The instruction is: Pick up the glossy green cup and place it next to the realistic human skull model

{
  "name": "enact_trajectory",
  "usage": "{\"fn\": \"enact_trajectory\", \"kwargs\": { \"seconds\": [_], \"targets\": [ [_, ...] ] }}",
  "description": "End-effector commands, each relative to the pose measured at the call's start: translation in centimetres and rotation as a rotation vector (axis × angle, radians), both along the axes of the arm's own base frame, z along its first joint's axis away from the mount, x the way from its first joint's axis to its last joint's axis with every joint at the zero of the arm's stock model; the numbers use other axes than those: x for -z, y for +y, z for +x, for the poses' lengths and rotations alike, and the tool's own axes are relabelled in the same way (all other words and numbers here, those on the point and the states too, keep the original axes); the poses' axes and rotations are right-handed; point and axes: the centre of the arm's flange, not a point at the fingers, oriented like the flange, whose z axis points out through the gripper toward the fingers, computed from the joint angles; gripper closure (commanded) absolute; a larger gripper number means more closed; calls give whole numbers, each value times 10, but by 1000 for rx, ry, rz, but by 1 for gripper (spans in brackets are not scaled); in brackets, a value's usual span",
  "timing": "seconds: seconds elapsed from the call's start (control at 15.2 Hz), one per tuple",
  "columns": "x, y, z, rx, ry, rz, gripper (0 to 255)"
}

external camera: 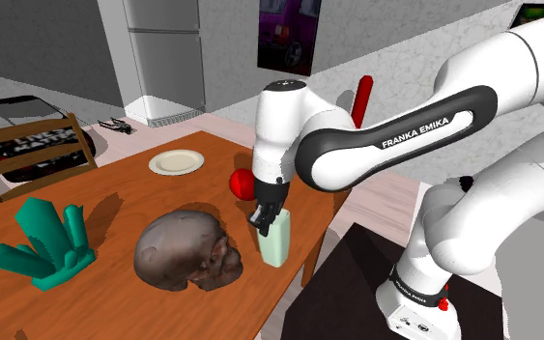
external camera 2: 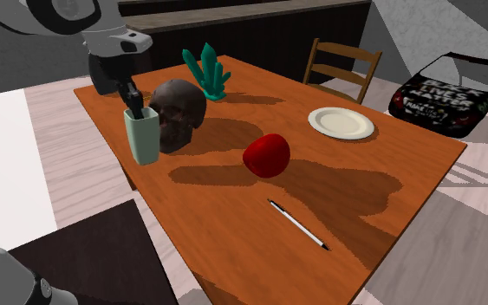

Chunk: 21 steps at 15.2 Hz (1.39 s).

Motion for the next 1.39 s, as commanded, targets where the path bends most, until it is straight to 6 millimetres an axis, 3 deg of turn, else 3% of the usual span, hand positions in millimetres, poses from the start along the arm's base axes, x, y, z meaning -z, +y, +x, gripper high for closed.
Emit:
{"fn": "enact_trajectory", "kwargs": {
  "seconds": [0.0, 0.33, 0.86, 0.92, 1.25, 1.32],
  "targets": [
    [10, 0, -1, 0, -1, 0, 255],
    [38, 0, -1, 0, -1, 0, 255],
    [38, 0, -1, 0, -1, 0, 255],
    [38, 0, -1, 0, -1, 0, 0],
    [38, 0, -1, 0, -1, 0, 0],
    [25, 0, -1, 0, -1, 0, 0]
  ]
}}
